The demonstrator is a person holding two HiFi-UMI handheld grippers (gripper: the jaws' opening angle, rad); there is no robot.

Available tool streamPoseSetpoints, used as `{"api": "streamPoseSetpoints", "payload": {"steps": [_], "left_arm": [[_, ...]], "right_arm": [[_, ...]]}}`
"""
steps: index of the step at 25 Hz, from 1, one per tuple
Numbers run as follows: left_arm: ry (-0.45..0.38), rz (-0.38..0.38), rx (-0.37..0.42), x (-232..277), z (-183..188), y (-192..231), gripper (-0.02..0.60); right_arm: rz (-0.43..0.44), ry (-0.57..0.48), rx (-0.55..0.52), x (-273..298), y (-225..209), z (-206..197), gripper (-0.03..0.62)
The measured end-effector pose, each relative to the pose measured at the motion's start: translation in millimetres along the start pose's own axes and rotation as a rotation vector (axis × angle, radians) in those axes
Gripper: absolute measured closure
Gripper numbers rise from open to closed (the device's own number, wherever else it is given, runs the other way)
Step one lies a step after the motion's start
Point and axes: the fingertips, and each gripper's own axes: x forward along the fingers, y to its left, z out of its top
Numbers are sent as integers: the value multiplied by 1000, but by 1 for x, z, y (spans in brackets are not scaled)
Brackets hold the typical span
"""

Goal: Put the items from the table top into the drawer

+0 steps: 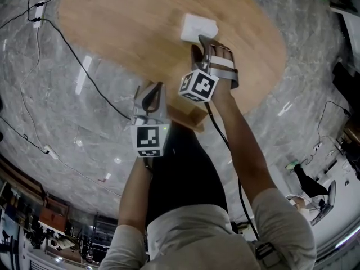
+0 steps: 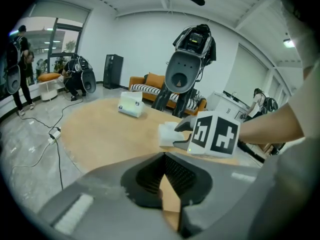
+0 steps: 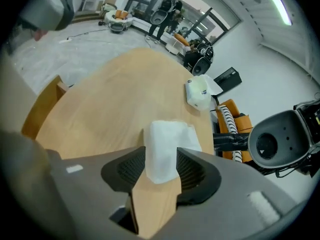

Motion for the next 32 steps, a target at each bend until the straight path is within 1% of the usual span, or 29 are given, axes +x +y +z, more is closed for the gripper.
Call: {"api": "streamPoseSetpoints", "payload": {"steps": [3, 6, 7, 9, 16, 23, 28, 32], "left_arm": [[2, 7, -11, -2, -4, 3, 565], [4, 13, -16, -2, -7, 3, 565], [4, 16, -18, -3, -7, 4, 565], [3, 23, -22, -5, -7, 5, 564], [-6, 29, -15, -15, -11, 8, 564], [-12, 10, 7, -39, -24, 7, 564], [-28, -17, 47, -65, -33, 9, 563], [-50, -45, 93, -101, -41, 24, 564]], "right_arm": [[-7, 23, -32, 10, 2, -2, 393], [-6, 18, -43, 14, 3, -4, 484], [-5, 12, -42, 14, 3, -3, 504], [3, 5, -38, 12, 4, -1, 517], [10, -21, -9, -1, 5, 11, 530], [6, -48, 40, -35, 22, 25, 531], [-12, -50, 91, -64, 46, 32, 531], [-35, -29, 130, -91, 80, 51, 531]]}}
